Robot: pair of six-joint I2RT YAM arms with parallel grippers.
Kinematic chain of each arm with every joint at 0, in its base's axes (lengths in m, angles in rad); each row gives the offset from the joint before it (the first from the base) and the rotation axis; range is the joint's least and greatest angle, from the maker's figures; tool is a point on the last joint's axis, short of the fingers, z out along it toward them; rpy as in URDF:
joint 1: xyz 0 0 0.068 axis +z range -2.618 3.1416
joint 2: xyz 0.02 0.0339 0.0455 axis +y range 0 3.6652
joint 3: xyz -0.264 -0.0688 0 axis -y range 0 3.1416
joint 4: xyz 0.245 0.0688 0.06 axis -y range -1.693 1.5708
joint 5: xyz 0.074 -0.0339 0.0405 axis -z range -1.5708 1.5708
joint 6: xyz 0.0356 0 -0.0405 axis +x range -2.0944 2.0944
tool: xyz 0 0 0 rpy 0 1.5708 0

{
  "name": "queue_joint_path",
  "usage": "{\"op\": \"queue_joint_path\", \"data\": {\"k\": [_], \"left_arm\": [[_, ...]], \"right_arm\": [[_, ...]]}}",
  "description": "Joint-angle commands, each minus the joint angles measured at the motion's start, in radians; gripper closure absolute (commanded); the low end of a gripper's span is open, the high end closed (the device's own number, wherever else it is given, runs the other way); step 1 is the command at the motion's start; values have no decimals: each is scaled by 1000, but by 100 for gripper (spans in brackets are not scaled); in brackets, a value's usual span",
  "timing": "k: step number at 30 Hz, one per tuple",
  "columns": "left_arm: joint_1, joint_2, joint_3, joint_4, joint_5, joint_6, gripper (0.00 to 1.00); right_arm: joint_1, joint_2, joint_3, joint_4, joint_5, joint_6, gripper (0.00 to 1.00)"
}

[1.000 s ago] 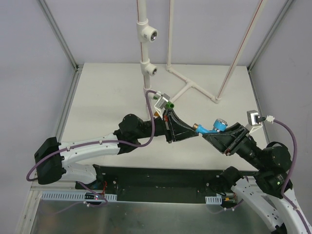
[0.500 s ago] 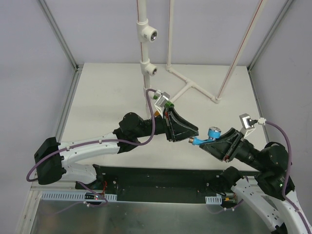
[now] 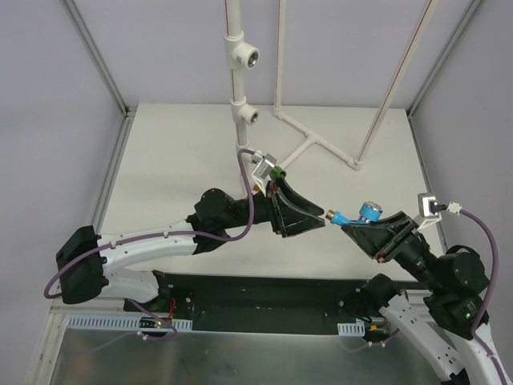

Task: Install the water faucets
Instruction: Adjust the water faucet.

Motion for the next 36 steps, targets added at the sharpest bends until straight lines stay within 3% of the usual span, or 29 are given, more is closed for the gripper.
{"op": "queue_joint_path", "data": {"k": [1, 8, 13, 20, 26, 36], "left_arm": [[-1, -15, 24, 75, 20, -10, 50], [-1, 10, 53, 83, 48, -20, 61], [-2, 17, 59, 96, 56, -29, 64], [-1, 19, 73, 96, 59, -26, 84], [-1, 25, 82, 100, 57, -22, 94], [-1, 28, 110, 80, 56, -8, 97]], "right_arm": [[1, 21, 14, 97, 8, 22, 100], [1, 43, 9, 93, -33, 28, 100], [1, 46, 3, 90, -44, 34, 100], [1, 57, 0, 90, -78, 42, 100], [-1, 64, -9, 78, -119, 51, 100], [1, 94, -26, 28, -250, 56, 100]]}}
